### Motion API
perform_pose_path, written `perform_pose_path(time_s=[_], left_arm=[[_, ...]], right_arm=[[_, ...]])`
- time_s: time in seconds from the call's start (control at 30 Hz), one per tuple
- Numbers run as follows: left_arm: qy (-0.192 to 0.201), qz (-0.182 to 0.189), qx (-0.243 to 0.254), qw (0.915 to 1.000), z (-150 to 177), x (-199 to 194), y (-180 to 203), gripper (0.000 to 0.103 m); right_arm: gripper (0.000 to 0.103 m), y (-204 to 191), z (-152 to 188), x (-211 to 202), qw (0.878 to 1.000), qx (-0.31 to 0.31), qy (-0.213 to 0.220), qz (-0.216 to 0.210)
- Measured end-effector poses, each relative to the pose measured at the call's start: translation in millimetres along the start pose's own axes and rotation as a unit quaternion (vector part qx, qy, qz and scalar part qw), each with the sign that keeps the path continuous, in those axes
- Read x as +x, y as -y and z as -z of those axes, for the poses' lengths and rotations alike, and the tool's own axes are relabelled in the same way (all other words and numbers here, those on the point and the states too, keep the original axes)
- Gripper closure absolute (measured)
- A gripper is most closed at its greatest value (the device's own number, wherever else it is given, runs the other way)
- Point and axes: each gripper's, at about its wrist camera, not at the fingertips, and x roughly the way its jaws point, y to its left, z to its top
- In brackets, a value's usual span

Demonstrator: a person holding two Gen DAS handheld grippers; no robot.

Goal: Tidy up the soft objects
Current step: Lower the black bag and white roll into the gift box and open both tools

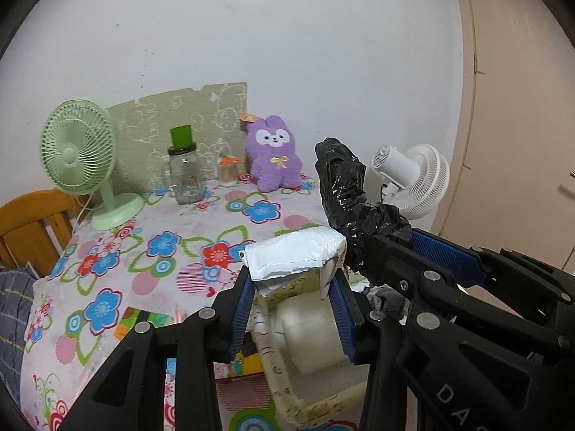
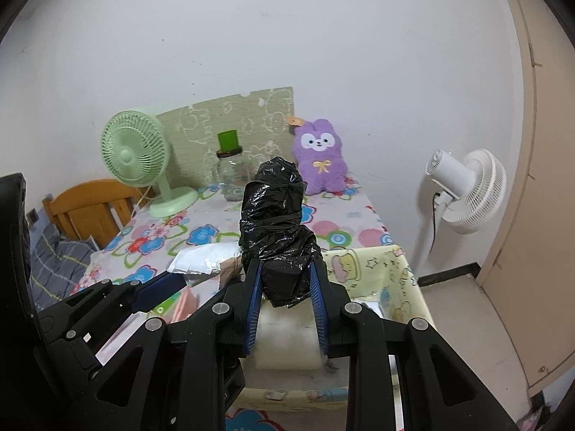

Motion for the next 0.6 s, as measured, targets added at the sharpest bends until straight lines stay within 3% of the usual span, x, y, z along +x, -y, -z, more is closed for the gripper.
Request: perform_pose_path(time_s=[0.47, 0.6], left_arm=[[-0.035, 0.017, 0.021, 0.999, 4.0, 31.1, 22.4, 0.059], [-0.049, 0.014, 0.023, 0.9984, 6.4, 37.5, 24.2, 0.05]], right_arm=[[0.074, 29.6, 10.7, 18.5, 0.999, 0.027, -0.027, 0.021], [0.074, 34.3, 15.0, 25.7, 0.998, 0.032, -0.04, 0.023]])
